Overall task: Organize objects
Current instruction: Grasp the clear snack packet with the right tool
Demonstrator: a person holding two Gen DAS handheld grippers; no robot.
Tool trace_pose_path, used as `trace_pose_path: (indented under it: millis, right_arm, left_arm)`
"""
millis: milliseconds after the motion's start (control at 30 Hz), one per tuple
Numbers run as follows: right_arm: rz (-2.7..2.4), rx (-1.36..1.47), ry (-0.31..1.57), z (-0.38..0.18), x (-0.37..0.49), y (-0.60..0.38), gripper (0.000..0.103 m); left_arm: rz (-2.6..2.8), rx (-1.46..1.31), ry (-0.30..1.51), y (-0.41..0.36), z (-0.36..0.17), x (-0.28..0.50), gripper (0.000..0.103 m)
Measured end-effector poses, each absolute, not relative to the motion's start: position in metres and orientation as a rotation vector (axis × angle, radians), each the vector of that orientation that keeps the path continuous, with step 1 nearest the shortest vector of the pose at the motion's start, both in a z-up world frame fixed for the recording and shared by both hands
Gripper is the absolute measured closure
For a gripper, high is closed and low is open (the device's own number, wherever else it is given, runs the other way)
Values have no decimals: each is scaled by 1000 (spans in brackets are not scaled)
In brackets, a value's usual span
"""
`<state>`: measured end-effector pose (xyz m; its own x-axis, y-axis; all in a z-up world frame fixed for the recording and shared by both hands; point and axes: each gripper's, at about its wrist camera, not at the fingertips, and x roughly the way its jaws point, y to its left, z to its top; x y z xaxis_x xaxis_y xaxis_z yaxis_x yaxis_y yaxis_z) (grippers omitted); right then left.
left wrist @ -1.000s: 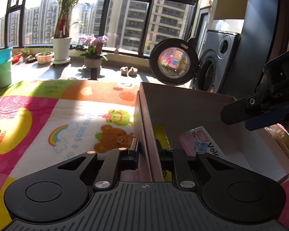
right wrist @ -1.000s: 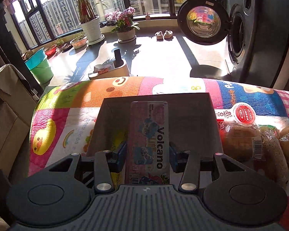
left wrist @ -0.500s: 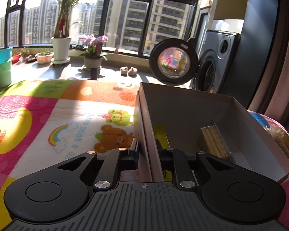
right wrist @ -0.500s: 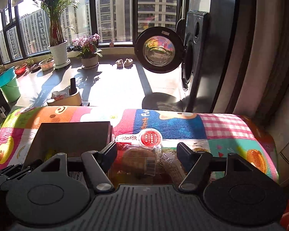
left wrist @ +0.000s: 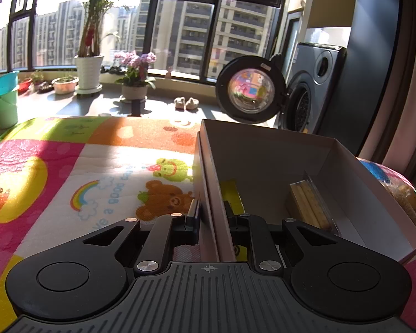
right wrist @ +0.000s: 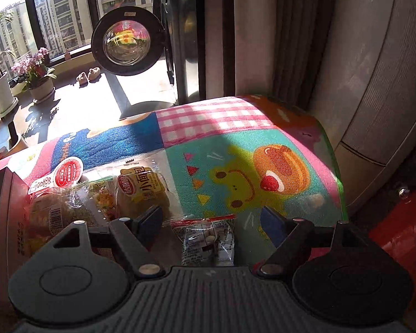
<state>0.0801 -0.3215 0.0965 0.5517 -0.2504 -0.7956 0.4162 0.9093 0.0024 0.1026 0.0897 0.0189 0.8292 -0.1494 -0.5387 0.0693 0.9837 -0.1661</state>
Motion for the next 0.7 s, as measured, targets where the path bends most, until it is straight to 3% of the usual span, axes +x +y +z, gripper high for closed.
trace_pose_path:
  millis: [333, 367, 433, 700]
  right_arm:
    - [-354, 233, 939, 62, 90, -323, 26]
    - [-345, 229, 945, 63, 89, -323, 28]
    - [-330, 220, 967, 63, 88, -321, 44]
    - [-258, 183, 1007, 71, 51, -301, 53]
  left_arm:
    - [-116, -141, 582, 90, 19, 103, 85]
    - [-116, -141, 582, 90, 19, 103, 85]
    - [-116, -141, 582, 90, 19, 103, 85]
    - [-120, -145, 579, 90, 19, 103, 85]
